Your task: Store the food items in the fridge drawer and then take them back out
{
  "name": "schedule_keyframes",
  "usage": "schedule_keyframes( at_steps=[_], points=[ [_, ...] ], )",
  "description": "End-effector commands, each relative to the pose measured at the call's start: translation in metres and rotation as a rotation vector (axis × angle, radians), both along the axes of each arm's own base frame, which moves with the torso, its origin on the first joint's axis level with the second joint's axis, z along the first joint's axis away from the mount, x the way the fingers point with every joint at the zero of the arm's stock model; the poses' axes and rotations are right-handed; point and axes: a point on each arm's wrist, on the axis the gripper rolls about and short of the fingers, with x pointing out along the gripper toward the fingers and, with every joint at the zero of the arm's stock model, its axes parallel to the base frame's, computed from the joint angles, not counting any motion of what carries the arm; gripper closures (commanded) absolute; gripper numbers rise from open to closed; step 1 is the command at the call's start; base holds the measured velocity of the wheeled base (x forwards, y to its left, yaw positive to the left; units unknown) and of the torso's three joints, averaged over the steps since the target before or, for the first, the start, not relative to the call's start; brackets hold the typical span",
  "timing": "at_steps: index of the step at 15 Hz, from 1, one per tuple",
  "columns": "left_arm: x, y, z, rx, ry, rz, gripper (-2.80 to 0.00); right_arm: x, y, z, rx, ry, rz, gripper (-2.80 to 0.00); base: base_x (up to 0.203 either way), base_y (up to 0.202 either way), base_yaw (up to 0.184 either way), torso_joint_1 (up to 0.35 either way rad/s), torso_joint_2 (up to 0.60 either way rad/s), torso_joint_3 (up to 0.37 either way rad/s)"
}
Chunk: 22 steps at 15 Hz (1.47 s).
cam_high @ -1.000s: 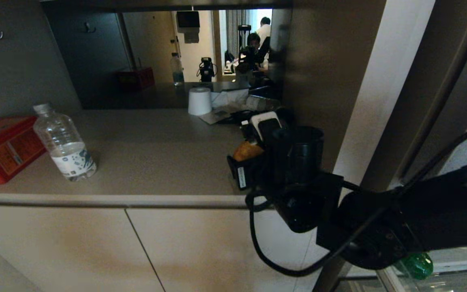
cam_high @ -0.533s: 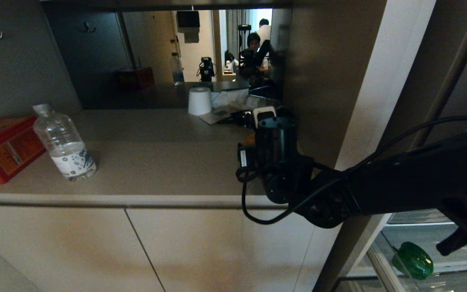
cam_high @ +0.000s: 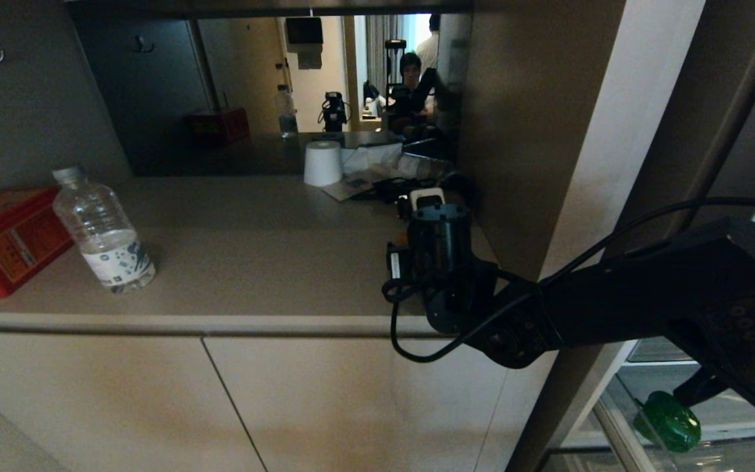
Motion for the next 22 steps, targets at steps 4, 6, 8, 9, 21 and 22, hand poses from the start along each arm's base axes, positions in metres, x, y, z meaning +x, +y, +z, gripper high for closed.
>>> schedule_keyframes(
  at_steps=[4,6,8,9,21,22],
  points=[
    [0.001,0.000,-0.003,0.000,0.010,0.001,0.00,-0.003,-0.002,0.003,0.017,-0.001,-0.004,-2.80,0.000,0.000,0.000,0.000,0.00,0.000],
    [0.001,0.000,-0.003,0.000,0.011,0.001,0.00,-0.006,-0.005,0.005,0.022,0.013,-0.006,-2.80,0.000,0.000,0.000,0.000,0.00,0.000],
    [0.001,0.000,-0.003,0.000,0.010,0.001,0.00,-0.009,-0.007,0.011,0.034,0.022,-0.008,-2.80,0.000,0.000,0.000,0.000,0.00,0.000],
    [0.001,0.000,-0.003,0.000,0.009,0.001,0.00,-0.010,-0.009,0.014,0.034,0.025,-0.008,-2.80,0.000,0.000,0.000,0.000,0.00,0.000],
    [0.001,0.000,-0.003,0.000,0.011,0.001,0.00,-0.021,-0.011,0.026,0.047,0.014,-0.003,-2.80,0.000,0.000,0.000,0.000,0.00,0.000],
    [0.001,0.000,-0.003,0.000,0.011,0.000,0.00,-0.022,-0.012,0.027,0.049,0.012,-0.001,-2.80,0.000,0.000,0.000,0.000,0.00,0.000]
  ],
)
